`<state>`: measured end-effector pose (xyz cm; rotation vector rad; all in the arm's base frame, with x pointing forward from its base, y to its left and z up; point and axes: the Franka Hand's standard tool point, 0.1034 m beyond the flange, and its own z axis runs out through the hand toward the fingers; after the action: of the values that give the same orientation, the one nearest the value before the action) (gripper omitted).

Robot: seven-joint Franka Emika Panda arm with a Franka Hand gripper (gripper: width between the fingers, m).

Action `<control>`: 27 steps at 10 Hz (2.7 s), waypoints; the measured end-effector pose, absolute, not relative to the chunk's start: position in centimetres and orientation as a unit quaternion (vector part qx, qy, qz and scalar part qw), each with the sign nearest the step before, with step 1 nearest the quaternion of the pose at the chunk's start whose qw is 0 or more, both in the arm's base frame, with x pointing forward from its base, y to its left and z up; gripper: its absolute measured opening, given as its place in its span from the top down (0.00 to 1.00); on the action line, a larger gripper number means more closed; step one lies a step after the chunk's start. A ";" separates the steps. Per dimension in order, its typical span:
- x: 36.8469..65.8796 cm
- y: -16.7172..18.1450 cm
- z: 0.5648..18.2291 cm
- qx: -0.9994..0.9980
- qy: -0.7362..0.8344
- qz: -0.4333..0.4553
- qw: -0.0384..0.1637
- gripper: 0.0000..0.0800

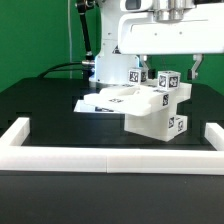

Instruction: Assemble chair

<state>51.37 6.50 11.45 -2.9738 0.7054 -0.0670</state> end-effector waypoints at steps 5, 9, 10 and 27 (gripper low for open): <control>51.4 6.2 11.4 -0.997 0.069 -0.029 0.038 0.19; 51.4 6.1 11.4 -0.998 -0.036 -0.032 0.031 0.19; 51.4 6.1 11.4 -0.998 -0.035 -0.032 0.031 0.19; 51.7 6.4 11.5 -0.904 0.423 -0.021 0.049 0.64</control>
Offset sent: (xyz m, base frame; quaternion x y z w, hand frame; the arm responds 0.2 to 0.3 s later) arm 0.0000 0.0000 0.0000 0.0000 0.0000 -0.1938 0.9810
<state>51.73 6.39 11.48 -2.7567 1.2902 -0.0641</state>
